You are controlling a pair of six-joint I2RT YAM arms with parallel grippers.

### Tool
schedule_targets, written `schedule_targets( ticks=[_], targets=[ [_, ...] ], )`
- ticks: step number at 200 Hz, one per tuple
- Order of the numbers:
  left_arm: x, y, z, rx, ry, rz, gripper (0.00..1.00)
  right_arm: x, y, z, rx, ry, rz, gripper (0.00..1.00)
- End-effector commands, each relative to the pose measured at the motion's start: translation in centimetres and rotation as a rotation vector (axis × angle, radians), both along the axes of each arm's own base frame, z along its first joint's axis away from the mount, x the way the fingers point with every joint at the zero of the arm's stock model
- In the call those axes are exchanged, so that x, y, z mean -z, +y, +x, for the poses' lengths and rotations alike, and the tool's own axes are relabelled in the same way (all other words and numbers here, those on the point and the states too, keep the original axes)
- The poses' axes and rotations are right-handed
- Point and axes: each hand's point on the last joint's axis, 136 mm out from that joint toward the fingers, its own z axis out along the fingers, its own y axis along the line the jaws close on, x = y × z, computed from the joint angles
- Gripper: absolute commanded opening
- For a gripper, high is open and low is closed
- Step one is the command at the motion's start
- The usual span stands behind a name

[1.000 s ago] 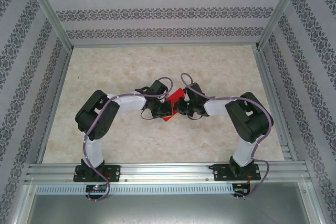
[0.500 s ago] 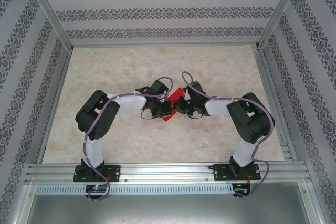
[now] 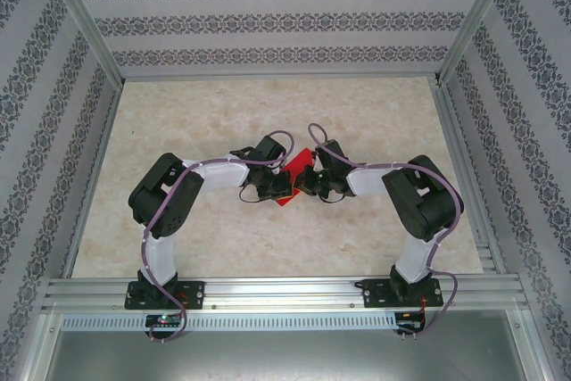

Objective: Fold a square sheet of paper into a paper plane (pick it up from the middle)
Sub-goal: First fold in half a square sheet of paper at the center of the table.

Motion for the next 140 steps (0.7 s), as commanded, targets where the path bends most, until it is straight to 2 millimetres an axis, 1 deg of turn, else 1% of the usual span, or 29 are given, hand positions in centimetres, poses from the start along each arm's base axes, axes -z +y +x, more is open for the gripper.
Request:
schedule_targets(
  ticks=[1, 21, 38, 61, 78, 118, 140],
  targets=[
    [-2.0, -1.7, 0.6, 0.036, -0.079, -0.085, 0.0, 1.6, -0.9, -0.5, 0.005, 0.038, -0.063, 0.0],
    [-1.8, -1.8, 0.8, 0.042, -0.084, -0.087, 0.02, 1.6, -0.8, -0.6, 0.001, 0.039, -0.055, 0.0],
    [-0.9, -1.5, 0.5, 0.039, -0.073, -0.069, 0.02, 1.5, -0.6, -0.5, -0.002, 0.036, -0.044, 0.0],
    [0.4, -0.6, -0.3, 0.035, -0.032, -0.029, 0.01, 1.5, -0.6, -0.4, -0.002, 0.036, -0.041, 0.0],
    [1.3, 0.6, -1.3, 0.03, 0.008, 0.026, 0.0, 1.6, -0.7, -0.3, -0.003, 0.037, -0.045, 0.0],
    [3.1, 3.1, -3.4, 0.019, 0.096, 0.141, 0.0, 2.2, -2.0, 0.9, 0.005, 0.028, -0.062, 0.0],
    [3.7, 3.9, -4.0, 0.008, 0.125, 0.168, 0.0, 2.2, -3.0, 2.0, 0.019, 0.011, -0.057, 0.0]
  ],
)
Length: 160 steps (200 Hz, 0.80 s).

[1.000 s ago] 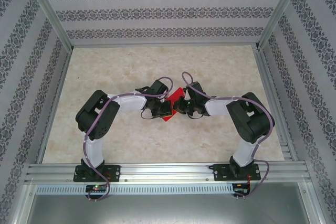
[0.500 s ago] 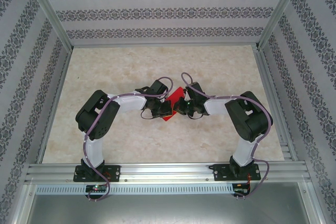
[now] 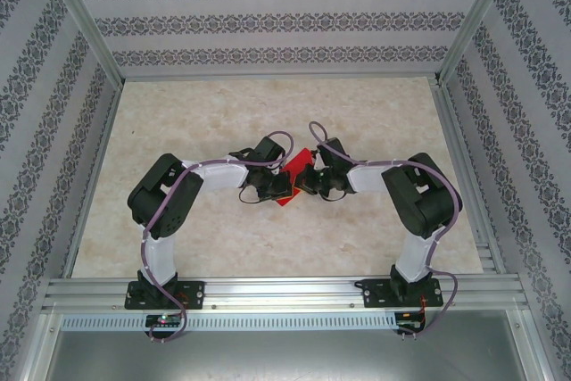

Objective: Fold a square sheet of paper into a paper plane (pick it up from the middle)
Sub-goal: First fold in half a square sheet of paper at the center of the table.

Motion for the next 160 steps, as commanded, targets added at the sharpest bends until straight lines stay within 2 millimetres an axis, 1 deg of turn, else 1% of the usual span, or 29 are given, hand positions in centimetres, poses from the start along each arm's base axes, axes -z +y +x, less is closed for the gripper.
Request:
schedule_targets(
  ticks=[1, 26, 71, 122, 160],
  targets=[
    [3.5, 3.7, -3.9, 0.006, 0.134, 0.172, 0.0, 2.1, -2.7, 1.6, 0.047, -0.01, -0.084, 0.0],
    [3.8, 4.2, -4.2, 0.002, 0.149, 0.188, 0.0, 2.0, -4.1, 3.1, 0.078, -0.022, -0.074, 0.0],
    [4.0, 4.3, -4.5, 0.003, 0.16, 0.193, 0.0, 1.8, -6.5, 5.4, 0.126, -0.037, -0.094, 0.0],
    [4.1, 4.4, -4.6, 0.003, 0.163, 0.193, 0.0, 2.6, -9.1, 7.7, 0.192, -0.032, -0.101, 0.0],
    [4.0, 4.4, -4.6, 0.002, 0.16, 0.191, 0.0, 2.4, -10.9, 9.2, 0.237, -0.05, -0.104, 0.0]
  ],
)
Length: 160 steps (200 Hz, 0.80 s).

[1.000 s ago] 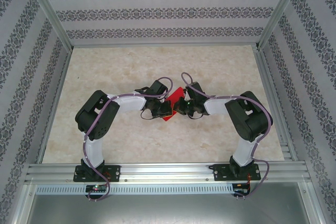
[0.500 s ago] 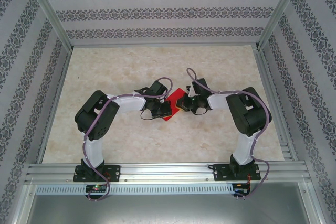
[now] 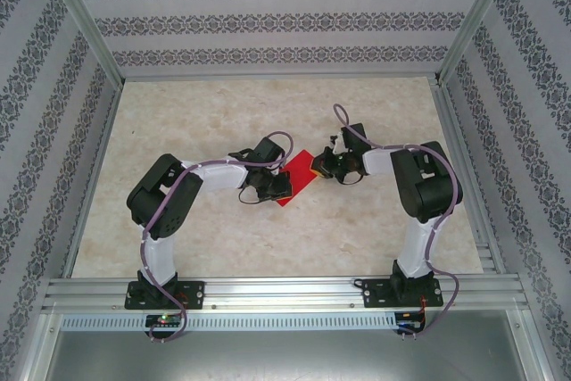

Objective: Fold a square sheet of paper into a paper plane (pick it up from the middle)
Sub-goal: First fold in half a square sheet of paper at the center of the table.

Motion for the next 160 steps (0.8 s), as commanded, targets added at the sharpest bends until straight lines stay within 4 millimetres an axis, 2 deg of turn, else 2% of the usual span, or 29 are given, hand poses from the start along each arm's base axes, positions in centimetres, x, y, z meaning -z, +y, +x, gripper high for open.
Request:
schedule_targets(
  ticks=[1, 41, 72, 91, 108, 134, 160],
  targets=[
    [4.0, 4.3, -4.4, 0.003, 0.163, 0.191, 0.0, 2.4, -5.3, 3.2, 0.137, -0.048, -0.166, 0.0],
    [3.8, 4.0, -4.3, 0.007, 0.157, 0.182, 0.0, 1.0, -5.7, 4.2, 0.142, -0.073, -0.16, 0.0],
    [3.2, 3.5, -3.7, 0.015, 0.138, 0.165, 0.0, -3.2, -4.7, 3.6, 0.124, -0.162, -0.105, 0.0],
    [2.8, 3.1, -3.3, 0.02, 0.126, 0.151, 0.0, -4.7, -3.8, 2.1, 0.098, -0.187, -0.108, 0.0],
    [2.3, 2.6, -2.9, 0.027, 0.109, 0.134, 0.0, -4.5, -2.3, 0.5, 0.06, -0.173, -0.094, 0.0],
    [1.7, 2.0, -2.3, 0.036, 0.091, 0.117, 0.0, -3.1, 0.0, -1.7, 0.017, -0.131, -0.083, 0.0],
    [1.2, 1.6, -1.9, 0.044, 0.075, 0.102, 0.0, -1.6, 1.6, -2.6, -0.021, -0.095, -0.082, 0.0]
  ],
)
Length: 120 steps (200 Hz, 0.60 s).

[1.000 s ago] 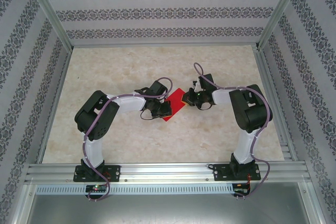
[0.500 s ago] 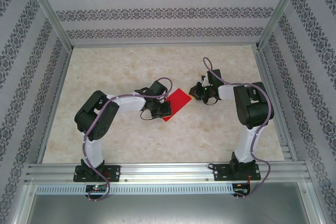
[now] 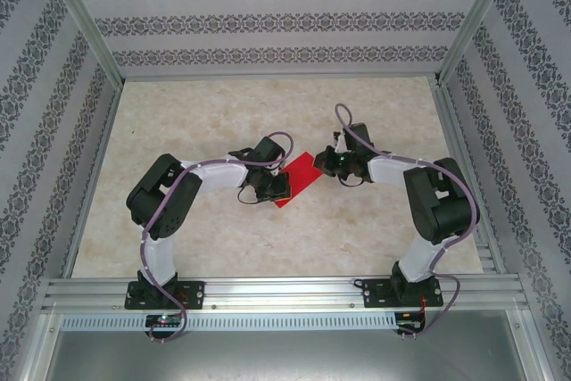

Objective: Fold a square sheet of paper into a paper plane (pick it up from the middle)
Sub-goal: First fold in half a square sheet of paper at the center of the table.

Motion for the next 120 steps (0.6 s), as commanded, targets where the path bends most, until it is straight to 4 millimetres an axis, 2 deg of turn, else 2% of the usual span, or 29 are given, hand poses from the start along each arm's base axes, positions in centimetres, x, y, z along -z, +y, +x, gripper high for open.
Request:
schedule_targets(
  ticks=[1, 28, 66, 79, 120],
  targets=[
    [1.3, 1.3, -1.5, 0.027, 0.057, 0.08, 0.0, 1.9, 1.0, -0.7, -0.012, 0.041, -0.007, 0.0],
    [0.2, 0.4, -0.8, 0.043, 0.026, 0.04, 0.0, 3.7, 1.7, -1.2, -0.033, 0.088, -0.011, 0.0],
    [-3.2, -2.2, 1.3, 0.086, -0.076, -0.111, 0.02, 5.4, 0.9, -1.9, -0.033, 0.13, -0.061, 0.0],
    [-3.7, -2.8, 1.9, 0.099, -0.107, -0.135, 0.03, 5.7, 0.7, -2.1, -0.036, 0.14, -0.073, 0.0],
    [-2.4, -4.0, 3.4, 0.116, -0.142, -0.154, 0.03, 6.3, 0.7, -2.3, -0.039, 0.155, -0.078, 0.0]
  ],
)
